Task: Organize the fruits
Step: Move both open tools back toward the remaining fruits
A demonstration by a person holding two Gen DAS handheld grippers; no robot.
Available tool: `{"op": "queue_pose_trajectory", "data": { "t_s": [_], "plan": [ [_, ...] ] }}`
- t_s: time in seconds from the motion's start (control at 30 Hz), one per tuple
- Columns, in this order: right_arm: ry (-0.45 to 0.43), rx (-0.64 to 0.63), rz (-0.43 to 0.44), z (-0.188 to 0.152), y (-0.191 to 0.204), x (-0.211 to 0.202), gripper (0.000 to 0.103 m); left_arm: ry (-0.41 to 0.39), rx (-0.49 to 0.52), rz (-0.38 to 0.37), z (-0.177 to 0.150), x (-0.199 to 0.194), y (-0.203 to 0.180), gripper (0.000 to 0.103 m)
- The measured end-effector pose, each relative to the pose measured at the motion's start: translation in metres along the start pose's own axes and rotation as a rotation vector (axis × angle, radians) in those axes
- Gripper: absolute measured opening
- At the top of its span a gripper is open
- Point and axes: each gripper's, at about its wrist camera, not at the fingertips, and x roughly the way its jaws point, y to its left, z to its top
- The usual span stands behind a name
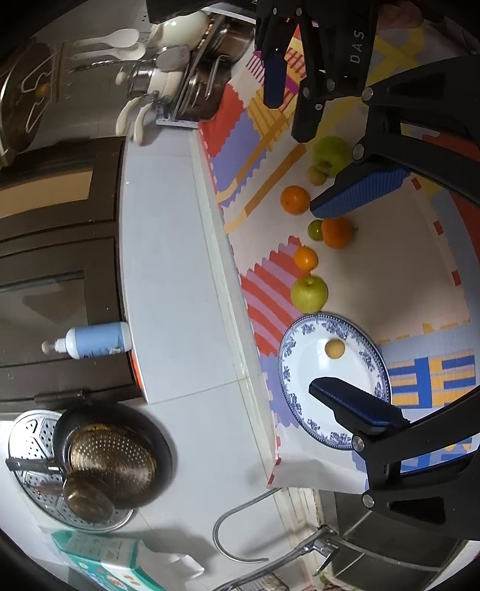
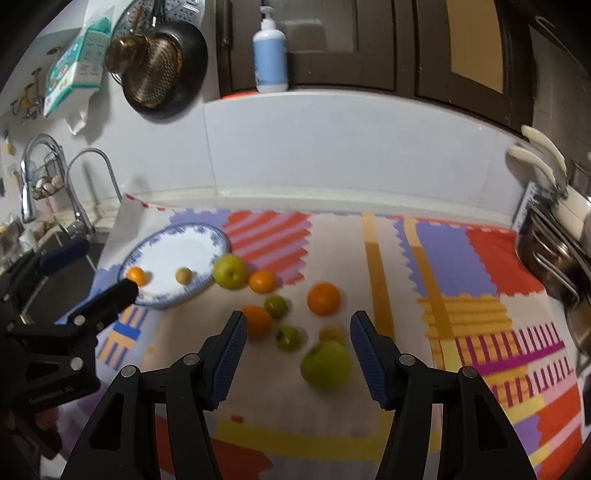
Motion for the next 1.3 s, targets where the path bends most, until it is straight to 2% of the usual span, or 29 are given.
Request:
{"op": "queue_pose_trajectory", "data": {
  "t_s": [0.33,0.83,1.3],
  "plan": [
    [0.09,0.025,-0.004,-0.022,-0.01,0.025,0.059,0.06,0.066,-0.063,-0.017,0.028,-0.013,0.088],
    [0.215,-0.038,-0.045,-0.037,-0.014,0.07,0.059,0.179,0.158,-0.181,-0.038,0.093,-0.031,0.087],
    [0.245,0.006,0.005,-0.035,-0.024,0.092,0.059,0.247,0.06,-0.279,-0.026,0.134,-0.036,0.068]
  ]
}}
